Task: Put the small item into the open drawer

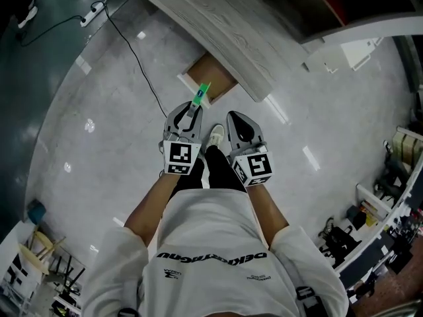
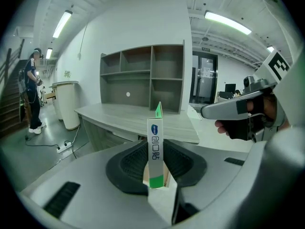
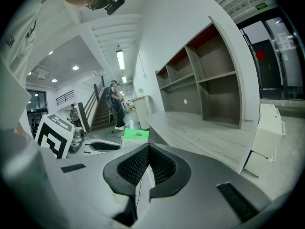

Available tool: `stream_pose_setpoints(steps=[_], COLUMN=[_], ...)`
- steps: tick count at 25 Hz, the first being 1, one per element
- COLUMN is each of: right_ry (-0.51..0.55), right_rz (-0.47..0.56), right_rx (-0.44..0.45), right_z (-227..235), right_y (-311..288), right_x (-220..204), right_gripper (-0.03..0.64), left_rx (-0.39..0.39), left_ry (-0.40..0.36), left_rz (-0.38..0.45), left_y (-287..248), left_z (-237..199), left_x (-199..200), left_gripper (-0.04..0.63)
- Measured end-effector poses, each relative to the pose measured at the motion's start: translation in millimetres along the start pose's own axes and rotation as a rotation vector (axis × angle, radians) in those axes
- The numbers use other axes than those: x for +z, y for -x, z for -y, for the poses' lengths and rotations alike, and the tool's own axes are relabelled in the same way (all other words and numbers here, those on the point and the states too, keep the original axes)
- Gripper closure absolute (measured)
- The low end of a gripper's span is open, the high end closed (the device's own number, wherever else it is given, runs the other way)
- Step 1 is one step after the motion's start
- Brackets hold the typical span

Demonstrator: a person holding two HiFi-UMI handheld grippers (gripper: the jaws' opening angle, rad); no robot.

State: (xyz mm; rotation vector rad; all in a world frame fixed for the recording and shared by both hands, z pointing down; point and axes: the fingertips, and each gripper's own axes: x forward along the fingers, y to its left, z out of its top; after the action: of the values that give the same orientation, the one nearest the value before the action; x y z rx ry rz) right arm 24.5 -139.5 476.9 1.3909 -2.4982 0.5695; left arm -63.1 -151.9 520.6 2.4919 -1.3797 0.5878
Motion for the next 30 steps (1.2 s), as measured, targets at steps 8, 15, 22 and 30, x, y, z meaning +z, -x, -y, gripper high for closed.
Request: stream_pose_setpoints(steps=[8, 15, 22, 30], right_ry=[-0.024, -0.049, -0.067, -0.085], right_rz=[-0.024, -0.046, -0.062, -0.084], right_rx=[0.003, -0.027, -0.023, -0.032], right_z=[11.1, 24.2, 30.2, 39.8], right_y=[-20.4, -30.1, -34.7, -43.1], right_x=[-26.3, -44.9, -66.1, -93.8], right_gripper=[0.588, 0.588, 0.588, 0.588], left_rx=[-0.013, -0.028, -0.051, -0.09], left_ry=[0.01, -0.021, -0.039, -0.092], left_rz=[-0.036, -0.035, -0.078, -0.108], left_y=[-32.4, -58.1, -89.2, -119.3], left_z=[-4.1, -4.1, -3.2, -2.4], left_x=[-26.8, -43.8, -83.2, -110.5], left_gripper=[0.492, 0.492, 0.492, 0.492])
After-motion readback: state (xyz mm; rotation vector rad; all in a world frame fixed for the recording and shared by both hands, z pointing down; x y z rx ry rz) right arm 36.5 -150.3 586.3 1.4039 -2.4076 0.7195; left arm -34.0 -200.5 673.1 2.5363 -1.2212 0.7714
